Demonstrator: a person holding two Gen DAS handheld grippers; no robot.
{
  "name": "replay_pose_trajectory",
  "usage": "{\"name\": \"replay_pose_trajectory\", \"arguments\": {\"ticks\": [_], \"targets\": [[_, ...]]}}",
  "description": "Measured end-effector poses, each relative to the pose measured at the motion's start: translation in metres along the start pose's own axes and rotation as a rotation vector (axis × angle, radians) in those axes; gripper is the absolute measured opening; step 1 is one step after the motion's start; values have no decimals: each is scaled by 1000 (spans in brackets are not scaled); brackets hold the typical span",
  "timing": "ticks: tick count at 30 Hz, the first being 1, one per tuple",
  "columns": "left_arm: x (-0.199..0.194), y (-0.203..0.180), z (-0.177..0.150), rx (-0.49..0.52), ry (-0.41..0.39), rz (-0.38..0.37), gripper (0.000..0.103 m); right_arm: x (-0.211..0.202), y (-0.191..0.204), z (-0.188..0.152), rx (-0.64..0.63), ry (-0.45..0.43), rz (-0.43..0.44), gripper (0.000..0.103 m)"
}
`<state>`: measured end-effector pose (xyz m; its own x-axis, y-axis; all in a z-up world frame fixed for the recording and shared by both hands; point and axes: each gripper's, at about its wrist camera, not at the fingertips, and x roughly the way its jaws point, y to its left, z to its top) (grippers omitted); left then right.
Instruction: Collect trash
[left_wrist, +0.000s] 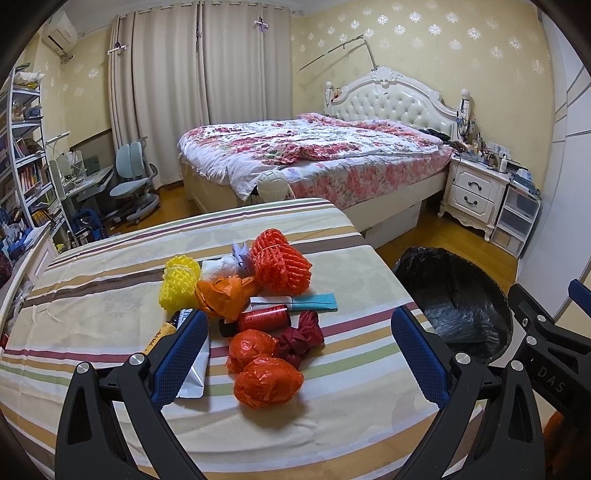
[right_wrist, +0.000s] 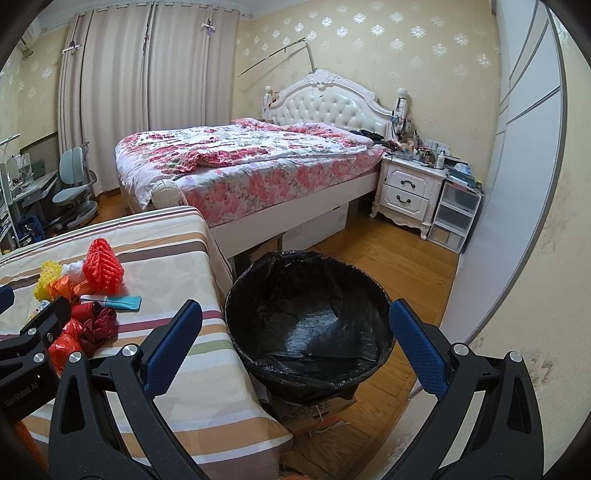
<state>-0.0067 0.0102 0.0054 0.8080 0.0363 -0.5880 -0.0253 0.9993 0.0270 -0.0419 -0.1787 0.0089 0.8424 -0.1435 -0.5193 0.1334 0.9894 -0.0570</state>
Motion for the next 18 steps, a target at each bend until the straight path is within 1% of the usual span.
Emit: {"name": "replay_pose_trajectory", "arguments": {"ticks": [6, 9, 10, 12, 13, 15, 18], "targets": [[7, 25, -7, -32, 30, 6, 96, 2, 6, -6, -8, 19, 24, 99], [7, 40, -11, -40, 29, 41, 96, 6, 17, -6, -15, 34, 46, 99], [7, 44, -12, -39, 27, 52, 94, 8, 22, -7, -20, 40, 56, 99], [8, 56, -14, -46, 27, 62, 76, 10, 27, -7, -26, 48, 68, 99], [10, 63, -14, -58, 38, 44, 66, 11, 33, -6, -33, 54, 78, 99], [18, 80, -13, -101, 75, 34, 66, 15, 40, -5, -40, 61, 92, 99], [26, 98, -10, -124, 84, 62, 66, 20, 52, 2, -52, 67, 119, 99]]}}
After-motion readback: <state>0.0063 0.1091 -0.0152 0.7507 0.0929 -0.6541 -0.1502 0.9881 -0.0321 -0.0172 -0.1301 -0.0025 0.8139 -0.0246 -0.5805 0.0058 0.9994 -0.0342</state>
